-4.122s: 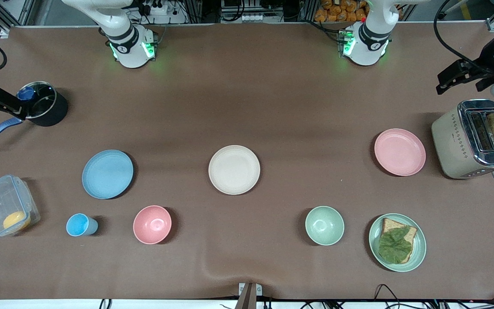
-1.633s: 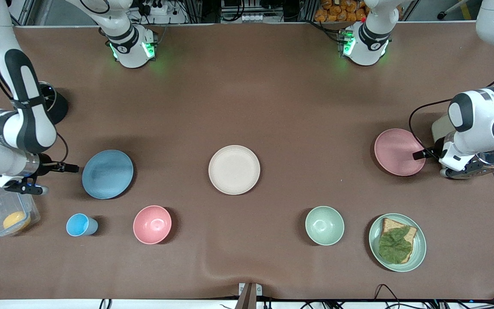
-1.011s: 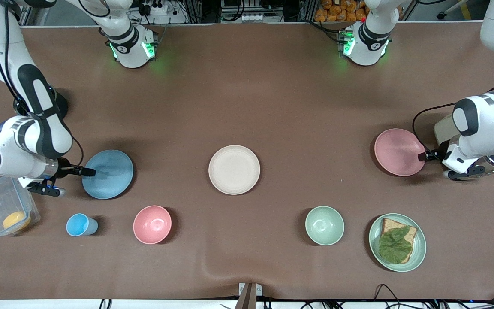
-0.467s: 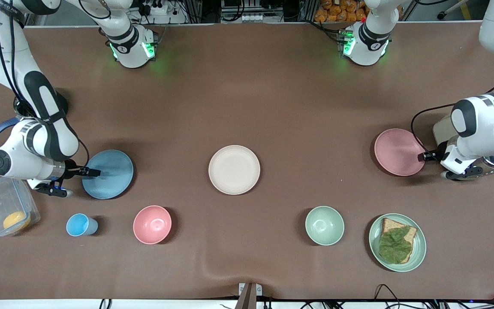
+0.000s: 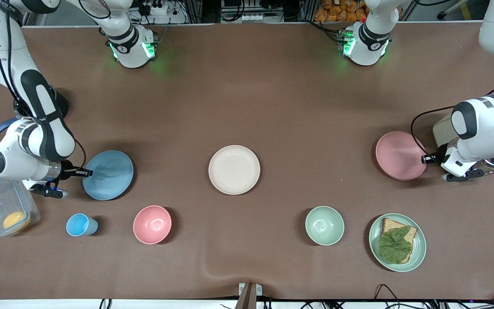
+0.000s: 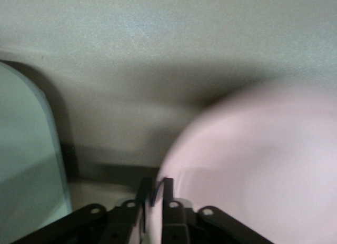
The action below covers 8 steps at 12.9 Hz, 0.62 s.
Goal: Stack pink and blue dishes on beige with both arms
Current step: 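Carry the pink plate onto the beige plate while the right gripper lifts the blue plate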
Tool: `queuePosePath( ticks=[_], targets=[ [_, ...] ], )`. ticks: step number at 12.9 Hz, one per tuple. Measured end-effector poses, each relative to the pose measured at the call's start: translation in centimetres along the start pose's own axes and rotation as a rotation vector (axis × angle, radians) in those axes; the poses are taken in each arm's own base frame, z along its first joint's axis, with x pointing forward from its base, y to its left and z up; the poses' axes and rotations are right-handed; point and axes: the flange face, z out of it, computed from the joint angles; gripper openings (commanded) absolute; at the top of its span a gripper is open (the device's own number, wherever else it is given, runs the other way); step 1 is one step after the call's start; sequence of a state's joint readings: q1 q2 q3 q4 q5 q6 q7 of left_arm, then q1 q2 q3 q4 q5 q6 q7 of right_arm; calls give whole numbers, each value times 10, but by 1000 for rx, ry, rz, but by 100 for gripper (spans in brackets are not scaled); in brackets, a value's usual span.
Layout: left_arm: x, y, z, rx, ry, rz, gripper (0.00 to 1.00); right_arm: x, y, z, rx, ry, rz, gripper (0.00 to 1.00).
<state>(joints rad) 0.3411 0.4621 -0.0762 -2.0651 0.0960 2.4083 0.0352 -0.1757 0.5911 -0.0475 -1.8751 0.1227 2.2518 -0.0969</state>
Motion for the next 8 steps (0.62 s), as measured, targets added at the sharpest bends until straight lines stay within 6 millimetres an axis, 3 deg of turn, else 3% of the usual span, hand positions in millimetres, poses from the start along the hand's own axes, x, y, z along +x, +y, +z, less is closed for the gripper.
queuePosePath(
  ticks=[5,6,8],
  targets=[
    [6,7,-10,-6,18,12,0,3,-3,-12,4,18,-41,0],
    [9,16,-21,-15,17,20,0,5,-3,-14,3,23,-47,0],
    [16,44,-71,-50,0,42,0,8,-5,-20,5,27,-55,0]
  ],
)
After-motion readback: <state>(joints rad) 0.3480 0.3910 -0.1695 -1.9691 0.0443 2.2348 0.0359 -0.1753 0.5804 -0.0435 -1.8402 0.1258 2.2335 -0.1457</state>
